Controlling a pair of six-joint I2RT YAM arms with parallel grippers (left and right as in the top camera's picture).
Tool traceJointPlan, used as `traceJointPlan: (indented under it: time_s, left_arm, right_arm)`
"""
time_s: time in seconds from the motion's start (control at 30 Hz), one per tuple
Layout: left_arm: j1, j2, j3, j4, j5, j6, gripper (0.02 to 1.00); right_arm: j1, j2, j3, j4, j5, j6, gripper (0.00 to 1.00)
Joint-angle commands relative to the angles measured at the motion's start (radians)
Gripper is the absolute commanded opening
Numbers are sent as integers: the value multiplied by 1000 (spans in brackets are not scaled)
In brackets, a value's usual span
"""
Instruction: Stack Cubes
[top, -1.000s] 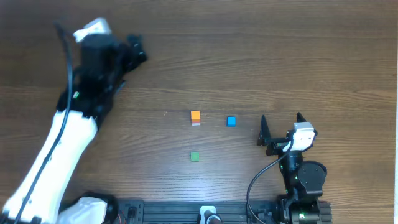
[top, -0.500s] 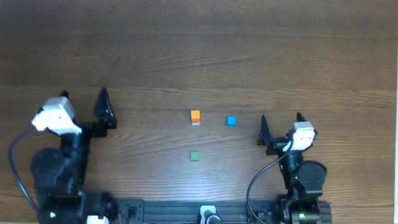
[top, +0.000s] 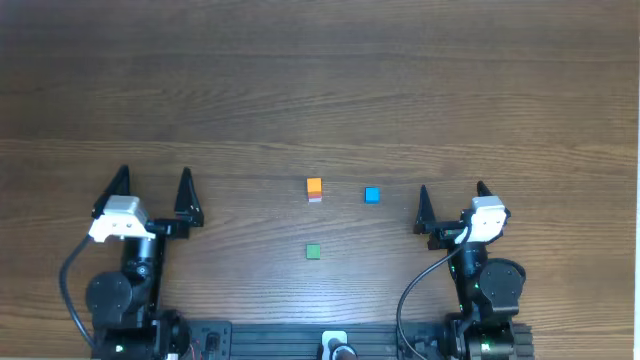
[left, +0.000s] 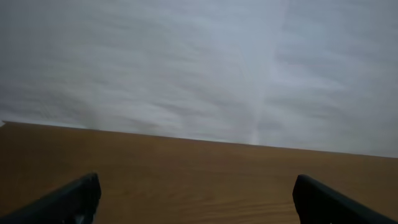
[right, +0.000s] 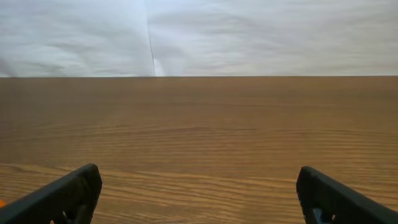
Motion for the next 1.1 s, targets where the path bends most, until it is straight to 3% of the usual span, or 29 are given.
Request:
traceJointPlan:
  time_s: [0.03,0.3,0.6,1.1]
  left_arm:
    - [7,-43,-46,6,17,19,998]
    - [7,-54,-100,7,17,19,998]
    - [7,-54,-101,-140,16,19,998]
    - [7,-50,-101,-137,17,19,1000]
  right_arm:
    - [-2,-8,-8,2,-5,-3,993]
    - [-2,-8,-8,2,-5,-2,993]
    - [-2,-8,-8,2,-5,-3,991]
    - [-2,-8,-8,2,-5,-2,991]
